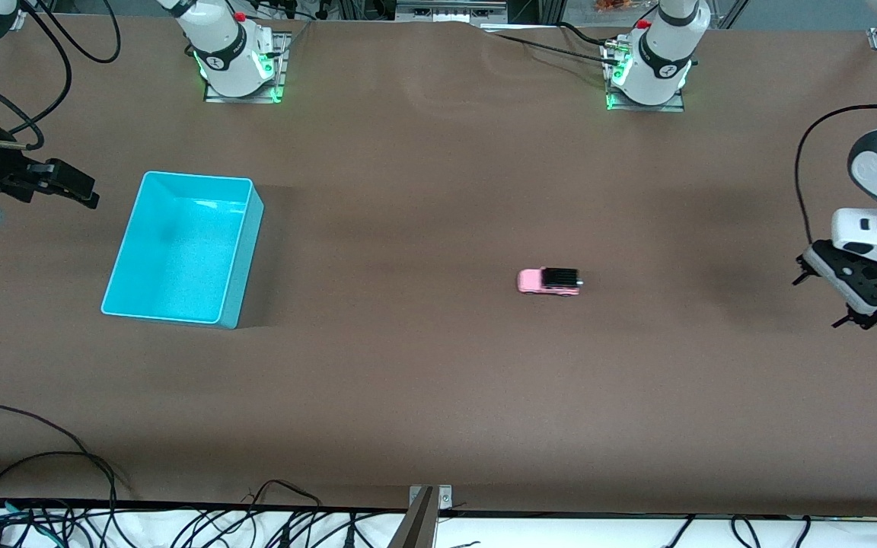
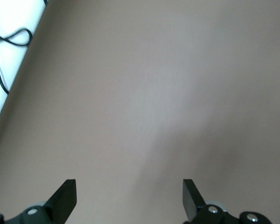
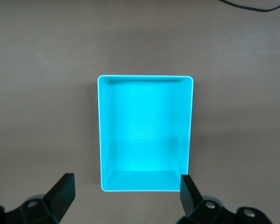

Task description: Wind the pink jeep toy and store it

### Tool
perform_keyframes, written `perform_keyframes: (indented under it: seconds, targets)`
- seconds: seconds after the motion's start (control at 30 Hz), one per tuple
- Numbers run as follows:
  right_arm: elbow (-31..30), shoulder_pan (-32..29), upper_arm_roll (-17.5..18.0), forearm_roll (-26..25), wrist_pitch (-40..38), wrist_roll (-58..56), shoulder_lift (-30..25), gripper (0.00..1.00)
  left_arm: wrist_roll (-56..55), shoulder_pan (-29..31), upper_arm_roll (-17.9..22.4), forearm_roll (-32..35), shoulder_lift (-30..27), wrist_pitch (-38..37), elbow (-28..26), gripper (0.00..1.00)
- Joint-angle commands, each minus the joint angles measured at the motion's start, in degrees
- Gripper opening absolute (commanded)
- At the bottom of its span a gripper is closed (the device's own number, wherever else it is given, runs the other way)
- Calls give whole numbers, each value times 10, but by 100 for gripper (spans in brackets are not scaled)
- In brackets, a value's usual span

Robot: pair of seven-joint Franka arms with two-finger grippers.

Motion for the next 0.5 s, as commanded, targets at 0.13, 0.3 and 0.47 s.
perform_keyframes:
  seconds: [0.13, 0.3, 0.47]
  targets:
    - [10, -3, 1, 6, -2, -6, 4, 100, -232, -13, -60, -9, -26, -42, 4, 100]
    - [10, -3, 1, 6, -2, -6, 4, 100, -370, -19, -90, -8, -25, -80, 15, 100]
    - [10, -3, 1, 6, -2, -6, 4, 100, -471, -30, -99, -8, -27, -166, 45, 100]
